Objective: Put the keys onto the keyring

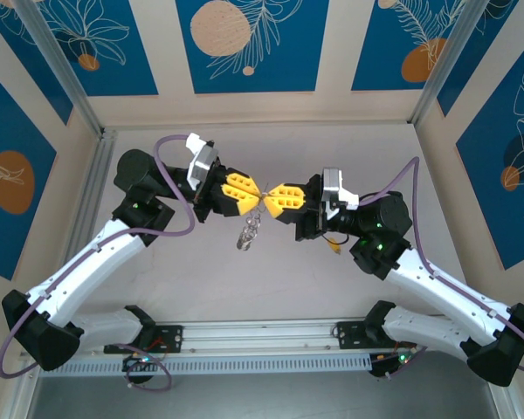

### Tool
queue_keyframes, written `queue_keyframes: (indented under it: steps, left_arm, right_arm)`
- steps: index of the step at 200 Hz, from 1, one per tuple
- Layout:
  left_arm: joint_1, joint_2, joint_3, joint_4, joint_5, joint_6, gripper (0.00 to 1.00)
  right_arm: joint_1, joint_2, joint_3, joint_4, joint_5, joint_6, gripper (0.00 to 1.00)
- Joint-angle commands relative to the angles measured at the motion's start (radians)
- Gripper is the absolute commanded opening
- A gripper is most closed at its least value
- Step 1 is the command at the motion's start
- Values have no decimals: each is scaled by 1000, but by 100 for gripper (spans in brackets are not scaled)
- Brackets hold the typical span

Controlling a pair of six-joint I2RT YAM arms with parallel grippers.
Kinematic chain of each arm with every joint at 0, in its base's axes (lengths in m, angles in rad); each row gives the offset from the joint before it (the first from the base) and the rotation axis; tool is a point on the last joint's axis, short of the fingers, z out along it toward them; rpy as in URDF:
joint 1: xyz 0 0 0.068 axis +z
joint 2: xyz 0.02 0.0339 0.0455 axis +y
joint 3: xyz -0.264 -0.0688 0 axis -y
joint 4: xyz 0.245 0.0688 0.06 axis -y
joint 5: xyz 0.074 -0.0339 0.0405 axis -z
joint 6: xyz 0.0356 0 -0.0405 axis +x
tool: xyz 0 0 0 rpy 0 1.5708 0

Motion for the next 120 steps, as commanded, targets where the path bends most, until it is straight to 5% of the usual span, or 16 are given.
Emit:
queue_keyframes:
  steps: [1, 18, 35, 60, 97, 120]
  left_arm:
    - [-22, 10, 19, -6, -19, 35, 14]
    - [-22, 13, 16, -9, -22, 41, 13]
    - [-21, 13, 15, -39, -26, 75, 0]
    - [-17, 13, 41, -175, -42, 183, 0]
    - [-11, 31, 203, -699, -52, 537, 0]
    - [-11, 68, 338, -1034, -97, 752, 0]
  right_arm:
    - [9, 12, -9, -15, 42, 4, 0]
    - [10, 16, -15, -18, 43, 9, 0]
    - [10, 17, -17, -44, 51, 5, 0]
    - [-5, 11, -21, -100, 72, -1, 0]
    - [-34, -23, 51, -370, 101, -89, 35]
    - [-58, -54, 95, -540, 119, -143, 47]
